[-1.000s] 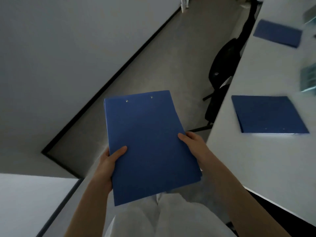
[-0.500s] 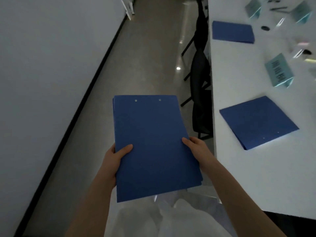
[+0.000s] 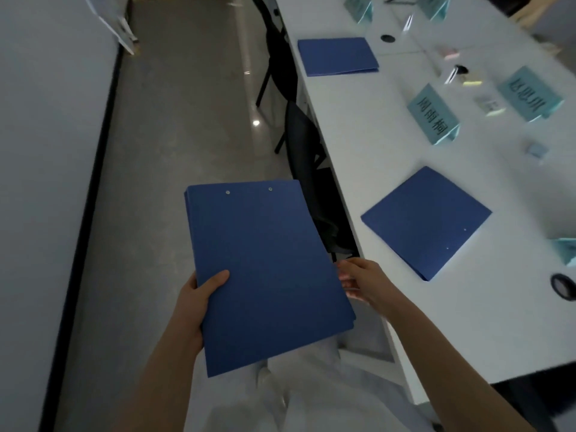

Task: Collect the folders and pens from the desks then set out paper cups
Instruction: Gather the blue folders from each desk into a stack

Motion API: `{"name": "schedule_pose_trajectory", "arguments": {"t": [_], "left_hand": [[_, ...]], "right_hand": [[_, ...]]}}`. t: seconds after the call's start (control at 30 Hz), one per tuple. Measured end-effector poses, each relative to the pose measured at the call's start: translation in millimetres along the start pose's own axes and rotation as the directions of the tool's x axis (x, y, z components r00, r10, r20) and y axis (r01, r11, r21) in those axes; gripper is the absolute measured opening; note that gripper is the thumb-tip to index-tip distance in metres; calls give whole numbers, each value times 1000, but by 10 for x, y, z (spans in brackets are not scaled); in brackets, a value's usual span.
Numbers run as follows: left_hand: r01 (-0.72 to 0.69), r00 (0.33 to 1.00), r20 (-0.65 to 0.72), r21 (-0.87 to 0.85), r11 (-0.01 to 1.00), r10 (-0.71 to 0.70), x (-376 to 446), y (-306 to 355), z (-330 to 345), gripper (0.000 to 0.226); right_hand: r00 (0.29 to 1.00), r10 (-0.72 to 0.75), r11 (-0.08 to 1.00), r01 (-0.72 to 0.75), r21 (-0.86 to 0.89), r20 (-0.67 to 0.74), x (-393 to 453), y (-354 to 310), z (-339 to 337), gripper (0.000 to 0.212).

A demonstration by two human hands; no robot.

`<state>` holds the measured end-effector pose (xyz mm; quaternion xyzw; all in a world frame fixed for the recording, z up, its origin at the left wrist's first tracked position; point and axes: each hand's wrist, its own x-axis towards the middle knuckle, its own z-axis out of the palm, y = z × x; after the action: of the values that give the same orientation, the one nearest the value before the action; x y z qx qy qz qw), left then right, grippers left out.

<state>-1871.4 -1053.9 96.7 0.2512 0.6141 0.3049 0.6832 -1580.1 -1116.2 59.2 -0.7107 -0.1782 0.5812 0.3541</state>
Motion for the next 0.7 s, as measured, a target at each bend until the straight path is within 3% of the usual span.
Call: {"name": "schedule_pose_trajectory", "arguments": {"t": [0.1, 0.23, 0.43, 0.57, 0.7], "left_hand": [[-7, 1000, -9, 32, 999, 7, 262, 184, 223, 45], [-24, 1000, -7, 68, 997, 25, 549, 435, 472, 41], [-11, 1000, -20, 105, 994, 13, 864, 598, 622, 37], [7, 1000, -17, 115, 993, -5, 993, 671, 627, 36], [20, 1000, 20, 135, 991, -22, 1112, 772, 581, 46]], "right_hand": [[986, -21, 995, 4, -98, -167, 443, -117, -324, 20], [920, -170, 821, -66, -567, -354, 999, -141, -749, 21], [952, 1, 579, -251, -776, -307, 1388, 129, -1093, 64], [954, 42, 489, -279, -826, -297, 1337, 220, -987, 63], [965, 37, 497, -244, -833, -260, 1275, 269, -680, 54]]}}
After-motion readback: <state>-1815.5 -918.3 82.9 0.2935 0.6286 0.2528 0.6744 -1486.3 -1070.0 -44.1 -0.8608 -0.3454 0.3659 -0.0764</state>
